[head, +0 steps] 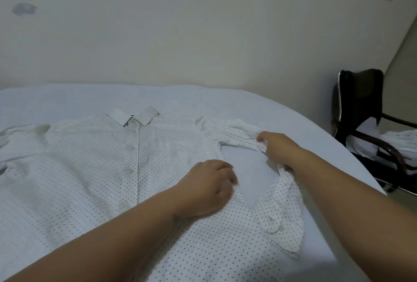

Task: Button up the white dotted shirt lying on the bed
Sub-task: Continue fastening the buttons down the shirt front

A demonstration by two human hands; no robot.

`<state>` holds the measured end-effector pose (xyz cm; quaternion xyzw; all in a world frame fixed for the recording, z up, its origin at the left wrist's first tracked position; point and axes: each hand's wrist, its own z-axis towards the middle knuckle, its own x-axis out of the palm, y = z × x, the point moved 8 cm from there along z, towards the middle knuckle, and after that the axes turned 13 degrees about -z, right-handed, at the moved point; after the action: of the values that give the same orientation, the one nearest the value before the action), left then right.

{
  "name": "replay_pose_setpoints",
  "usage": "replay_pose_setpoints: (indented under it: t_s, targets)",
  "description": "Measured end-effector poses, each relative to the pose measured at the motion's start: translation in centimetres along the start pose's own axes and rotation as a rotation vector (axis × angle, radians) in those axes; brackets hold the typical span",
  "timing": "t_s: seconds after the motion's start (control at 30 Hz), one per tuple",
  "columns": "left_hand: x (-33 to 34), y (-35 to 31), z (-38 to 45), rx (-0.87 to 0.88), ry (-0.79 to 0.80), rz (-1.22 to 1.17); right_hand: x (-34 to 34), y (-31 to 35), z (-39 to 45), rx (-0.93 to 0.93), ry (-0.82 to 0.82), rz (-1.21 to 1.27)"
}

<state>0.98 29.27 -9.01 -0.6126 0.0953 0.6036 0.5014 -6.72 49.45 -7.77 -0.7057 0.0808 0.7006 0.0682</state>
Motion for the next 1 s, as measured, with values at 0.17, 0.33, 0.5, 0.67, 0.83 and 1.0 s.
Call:
replay_pose_setpoints:
  t_s: [0.17, 0.33, 0.5, 0.67, 0.83, 1.0]
  targets:
    - [3.3, -4.3, 1.5, -0.098, 0.221, -0.407, 0.4, 0.6, 0.4, -0.004, 0.007, -0.014]
    - [5.4, -6.5, 2.1, -0.046, 0.287, -0.41, 0.6, 0.4, 0.3, -0.039, 0.005, -0.068]
    - [2.4, -8.8, 3.1, 0.0, 0.115, -0.646, -1.5, -1.1, 0.6, -0.003, 0.004, -0.017]
    - [-1.6, -7.2, 2.7, -0.164, -0.021, -0.959, -4.0, -1.3, 0.5, -0.014, 0.014, -0.005]
    - [-5.5, -3.5, 0.7, -0.301, -0.107, -1.146, -4.3, -0.5, 1.3, 0.06, 0.036, 0.048]
    - [-7.5, -0.4, -2.0, -0.432, -0.14, -1.077, -4.6, 1.6, 2.6, 0.099, -0.006, 0.17]
